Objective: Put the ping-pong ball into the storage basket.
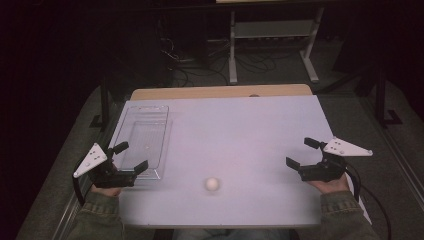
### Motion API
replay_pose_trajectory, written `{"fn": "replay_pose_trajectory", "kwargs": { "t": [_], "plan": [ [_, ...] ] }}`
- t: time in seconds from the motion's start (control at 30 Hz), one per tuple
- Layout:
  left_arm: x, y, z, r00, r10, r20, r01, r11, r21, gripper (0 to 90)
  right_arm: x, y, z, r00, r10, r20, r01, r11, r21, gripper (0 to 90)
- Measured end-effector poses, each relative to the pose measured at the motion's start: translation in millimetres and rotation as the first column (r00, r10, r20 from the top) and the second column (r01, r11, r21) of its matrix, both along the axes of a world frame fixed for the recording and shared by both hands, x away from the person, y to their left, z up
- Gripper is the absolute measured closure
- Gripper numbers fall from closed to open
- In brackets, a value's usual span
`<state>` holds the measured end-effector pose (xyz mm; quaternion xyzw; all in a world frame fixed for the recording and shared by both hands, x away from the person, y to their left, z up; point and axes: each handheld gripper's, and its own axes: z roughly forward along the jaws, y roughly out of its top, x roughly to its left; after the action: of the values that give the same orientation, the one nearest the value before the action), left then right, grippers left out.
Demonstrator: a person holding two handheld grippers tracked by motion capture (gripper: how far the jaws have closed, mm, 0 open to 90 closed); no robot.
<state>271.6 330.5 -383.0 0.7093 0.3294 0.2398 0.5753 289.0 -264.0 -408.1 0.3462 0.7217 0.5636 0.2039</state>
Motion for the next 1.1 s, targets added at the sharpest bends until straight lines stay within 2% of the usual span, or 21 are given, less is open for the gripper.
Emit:
{"fn": "replay_pose_trajectory", "kwargs": {
  "t": [0.27, 0.77, 1.1],
  "plan": [
    [-0.5, -2.5, -0.6, 0.9995, 0.018, -0.025, -0.018, 0.9998, 0.009, 0.0, 0.0, 0.4, -0.1, 1.0000, -0.005, 0.006, 0.005, 1.000, -0.006, 0.0],
    [1.6, -16.8, 3.4, 0.9976, -0.023, -0.065, 0.027, 0.9970, 0.072, 0.0, -0.7, -0.3, -0.3, 0.9999, -0.013, -0.001, 0.013, 1.000, -0.006, 0.0],
    [2.5, -19.2, 8.4, 0.9970, -0.019, -0.075, 0.026, 0.9955, 0.091, 0.0, -0.1, 0.9, -1.7, 0.9999, -0.011, -0.010, 0.011, 1.000, -0.012, 0.0]
  ]
}}
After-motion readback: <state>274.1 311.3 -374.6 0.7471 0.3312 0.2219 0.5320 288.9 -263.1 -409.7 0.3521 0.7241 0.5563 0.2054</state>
